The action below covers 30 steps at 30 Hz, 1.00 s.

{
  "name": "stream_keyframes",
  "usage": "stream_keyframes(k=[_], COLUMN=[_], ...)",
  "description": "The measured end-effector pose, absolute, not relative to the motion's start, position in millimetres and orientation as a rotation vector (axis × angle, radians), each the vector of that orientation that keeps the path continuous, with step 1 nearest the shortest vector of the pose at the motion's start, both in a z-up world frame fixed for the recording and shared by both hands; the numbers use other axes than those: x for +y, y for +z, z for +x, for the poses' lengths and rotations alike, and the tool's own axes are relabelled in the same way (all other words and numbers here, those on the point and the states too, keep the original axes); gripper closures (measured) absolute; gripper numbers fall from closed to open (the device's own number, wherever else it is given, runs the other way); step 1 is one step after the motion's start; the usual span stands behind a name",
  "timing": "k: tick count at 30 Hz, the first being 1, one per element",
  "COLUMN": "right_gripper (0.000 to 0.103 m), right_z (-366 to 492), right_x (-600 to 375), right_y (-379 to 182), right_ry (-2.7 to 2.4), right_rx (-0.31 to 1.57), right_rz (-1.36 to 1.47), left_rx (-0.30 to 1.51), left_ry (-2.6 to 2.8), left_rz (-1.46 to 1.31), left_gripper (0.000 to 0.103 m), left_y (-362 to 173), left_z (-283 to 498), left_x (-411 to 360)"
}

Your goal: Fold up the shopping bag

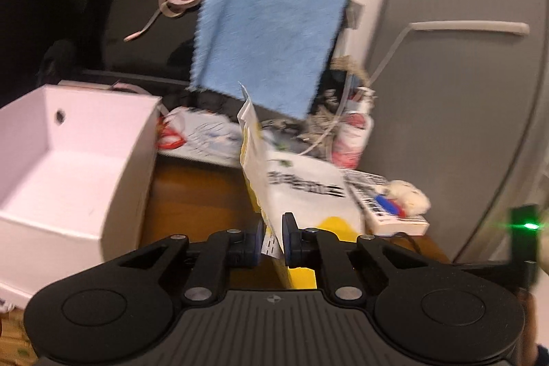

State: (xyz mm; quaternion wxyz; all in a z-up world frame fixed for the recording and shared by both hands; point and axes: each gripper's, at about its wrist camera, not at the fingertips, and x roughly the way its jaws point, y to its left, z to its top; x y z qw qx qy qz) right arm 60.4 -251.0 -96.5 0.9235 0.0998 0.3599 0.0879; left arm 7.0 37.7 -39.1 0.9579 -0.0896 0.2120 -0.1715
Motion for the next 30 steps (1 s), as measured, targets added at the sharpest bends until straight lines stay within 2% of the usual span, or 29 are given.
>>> stream_keyframes(k=[4, 6, 10, 11, 18, 19, 20, 22, 30], right_gripper=[0.076, 0.076, 0.076, 0.076, 0.074, 0.068, 0.057, 0.045, 0.043], right_z=[66, 68, 68, 68, 48, 44, 39, 32, 18], right_x=[-241, -240, -240, -241, -270, -275, -281, -292, -305], right_y=[-99, -98, -98, -98, -85, -83, -81, -78, -74], right_ry=[0.204, 0.213, 0.215, 0.214, 0.155, 0.141, 0.126, 0.105, 0.064], right_rx=[0.763, 0.769, 0.773, 0.772, 0.69, 0.678, 0.666, 0.644, 0.615], right_rz=[0.205, 0.208, 0.207, 0.208, 0.237, 0.242, 0.248, 0.266, 0.269], left_rx=[0.412, 0.409, 0.433, 0.445, 0.537, 0.551, 0.565, 0.597, 0.796], left_ry=[-0.459, -0.531, -0.696, -0.734, -0.851, -0.863, -0.878, -0.9, -0.92], left_rz=[-0.155, -0.155, -0.2, -0.214, -0.315, -0.332, -0.349, -0.372, -0.471], left_gripper=[0.091, 0.085, 0.054, 0.051, 0.045, 0.045, 0.044, 0.044, 0.044], left_y=[-35, -35, -43, -45, -69, -73, -77, -84, -112], left_z=[7, 11, 28, 33, 62, 66, 71, 77, 104], left_x=[18, 7, -12, -17, -38, -39, -42, -41, -48])
